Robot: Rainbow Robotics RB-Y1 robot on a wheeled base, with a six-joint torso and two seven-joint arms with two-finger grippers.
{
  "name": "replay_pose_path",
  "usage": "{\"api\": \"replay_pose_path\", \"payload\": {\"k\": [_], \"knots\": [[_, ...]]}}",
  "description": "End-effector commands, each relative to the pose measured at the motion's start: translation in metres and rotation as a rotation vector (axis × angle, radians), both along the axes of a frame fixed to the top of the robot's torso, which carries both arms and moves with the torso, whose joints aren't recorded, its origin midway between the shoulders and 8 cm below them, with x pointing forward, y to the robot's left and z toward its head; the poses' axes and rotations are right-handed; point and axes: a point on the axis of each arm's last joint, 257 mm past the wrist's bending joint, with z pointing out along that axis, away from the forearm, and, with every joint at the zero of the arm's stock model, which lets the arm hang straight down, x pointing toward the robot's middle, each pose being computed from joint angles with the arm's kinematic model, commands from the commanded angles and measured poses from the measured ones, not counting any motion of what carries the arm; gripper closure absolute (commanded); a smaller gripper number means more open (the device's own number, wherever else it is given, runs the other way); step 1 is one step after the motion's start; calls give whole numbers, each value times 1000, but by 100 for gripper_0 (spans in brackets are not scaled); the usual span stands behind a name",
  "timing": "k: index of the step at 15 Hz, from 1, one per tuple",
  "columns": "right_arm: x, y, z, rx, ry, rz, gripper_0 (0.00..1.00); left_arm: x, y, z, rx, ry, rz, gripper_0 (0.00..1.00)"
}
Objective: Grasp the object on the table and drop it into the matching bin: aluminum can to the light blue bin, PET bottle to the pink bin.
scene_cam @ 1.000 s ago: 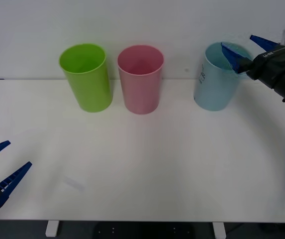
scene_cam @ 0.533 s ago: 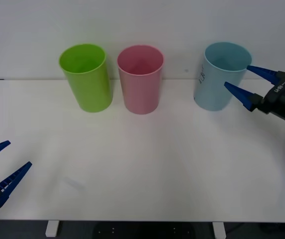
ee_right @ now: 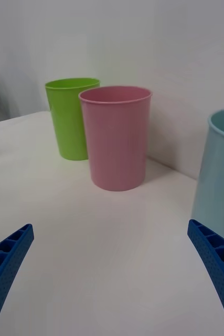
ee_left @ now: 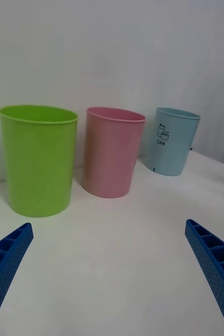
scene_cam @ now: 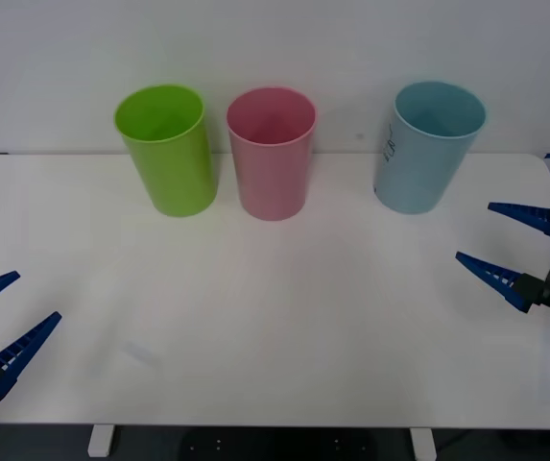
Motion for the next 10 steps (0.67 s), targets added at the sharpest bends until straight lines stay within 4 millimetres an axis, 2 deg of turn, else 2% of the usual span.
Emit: {"api": "replay_pose_path", "payload": {"k": [1, 5, 10], "knots": [[-33, -10, -17, -10, 42, 21, 0, 0, 0, 0, 0, 0, 0, 0], [-70, -21, -36, -8, 95, 10, 0, 0, 0, 0, 0, 0, 0, 0], [-96, -21, -52, -15, 138, 15, 0, 0, 0, 0, 0, 0, 0, 0]]}}
